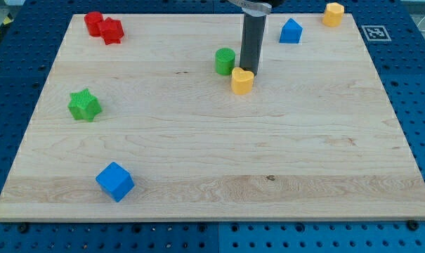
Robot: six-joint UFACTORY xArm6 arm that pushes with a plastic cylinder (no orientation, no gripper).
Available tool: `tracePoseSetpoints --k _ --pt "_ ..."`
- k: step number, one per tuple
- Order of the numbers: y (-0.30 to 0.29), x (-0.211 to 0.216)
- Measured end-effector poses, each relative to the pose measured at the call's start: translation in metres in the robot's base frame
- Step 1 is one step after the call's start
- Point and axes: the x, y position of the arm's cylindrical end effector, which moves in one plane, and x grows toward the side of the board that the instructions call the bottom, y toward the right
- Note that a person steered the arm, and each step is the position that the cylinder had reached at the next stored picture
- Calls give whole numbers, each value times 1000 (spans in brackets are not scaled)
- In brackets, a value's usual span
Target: Push yellow heart to center
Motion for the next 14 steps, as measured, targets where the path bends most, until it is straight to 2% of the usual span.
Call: tracePoseSetpoints --k 5,7,14 --pt "-7 15" --pt "-7 39" --pt "-17 49"
